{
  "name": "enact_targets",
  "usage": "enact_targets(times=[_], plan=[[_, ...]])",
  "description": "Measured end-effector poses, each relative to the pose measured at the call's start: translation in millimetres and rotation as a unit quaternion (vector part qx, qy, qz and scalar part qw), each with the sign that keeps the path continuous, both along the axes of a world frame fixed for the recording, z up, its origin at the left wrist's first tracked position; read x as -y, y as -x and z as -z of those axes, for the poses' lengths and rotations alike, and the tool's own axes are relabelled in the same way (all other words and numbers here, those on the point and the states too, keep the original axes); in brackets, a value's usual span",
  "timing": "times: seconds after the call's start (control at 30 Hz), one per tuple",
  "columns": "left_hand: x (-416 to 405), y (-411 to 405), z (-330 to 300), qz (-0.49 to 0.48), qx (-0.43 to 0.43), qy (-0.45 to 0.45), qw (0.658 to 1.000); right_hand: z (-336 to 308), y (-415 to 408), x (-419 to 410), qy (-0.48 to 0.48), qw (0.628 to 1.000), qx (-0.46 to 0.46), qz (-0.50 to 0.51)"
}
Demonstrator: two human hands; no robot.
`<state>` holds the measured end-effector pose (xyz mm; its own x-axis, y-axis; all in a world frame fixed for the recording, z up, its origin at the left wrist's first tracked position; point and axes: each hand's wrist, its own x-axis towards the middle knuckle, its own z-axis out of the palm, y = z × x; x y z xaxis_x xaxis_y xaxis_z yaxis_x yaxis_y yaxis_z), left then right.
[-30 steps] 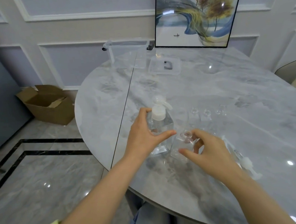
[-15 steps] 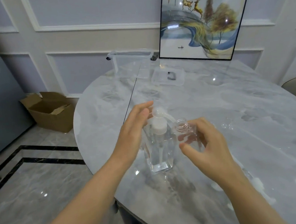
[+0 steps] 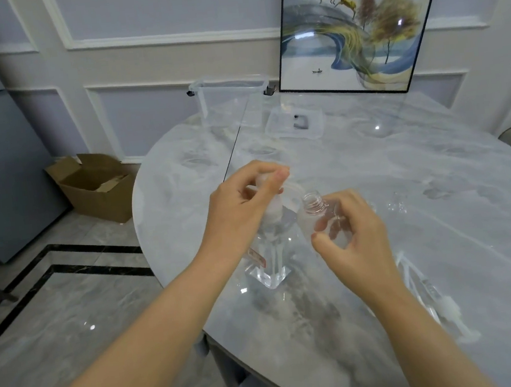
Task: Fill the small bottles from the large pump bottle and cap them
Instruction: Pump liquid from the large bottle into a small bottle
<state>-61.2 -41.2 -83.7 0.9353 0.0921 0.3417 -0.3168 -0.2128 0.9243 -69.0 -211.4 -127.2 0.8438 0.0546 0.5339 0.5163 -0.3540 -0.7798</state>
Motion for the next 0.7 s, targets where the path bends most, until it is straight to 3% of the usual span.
enact_targets(times=[0.1,0.5,0.7], plan=[[1,0,3,-0.041,0.000,0.003,0.999,-3,2,-2,-0.002,1.000,-0.006,-0.022],[-5,0,-1,-0.044,0.005,-0.001,0.999,-6,-4,-5,-0.015,0.996,-0.075,-0.044],[-8,2,-3,-0.044,0.006,-0.010,0.999,-15,-18,0,0.003,0.983,-0.115,-0.145]])
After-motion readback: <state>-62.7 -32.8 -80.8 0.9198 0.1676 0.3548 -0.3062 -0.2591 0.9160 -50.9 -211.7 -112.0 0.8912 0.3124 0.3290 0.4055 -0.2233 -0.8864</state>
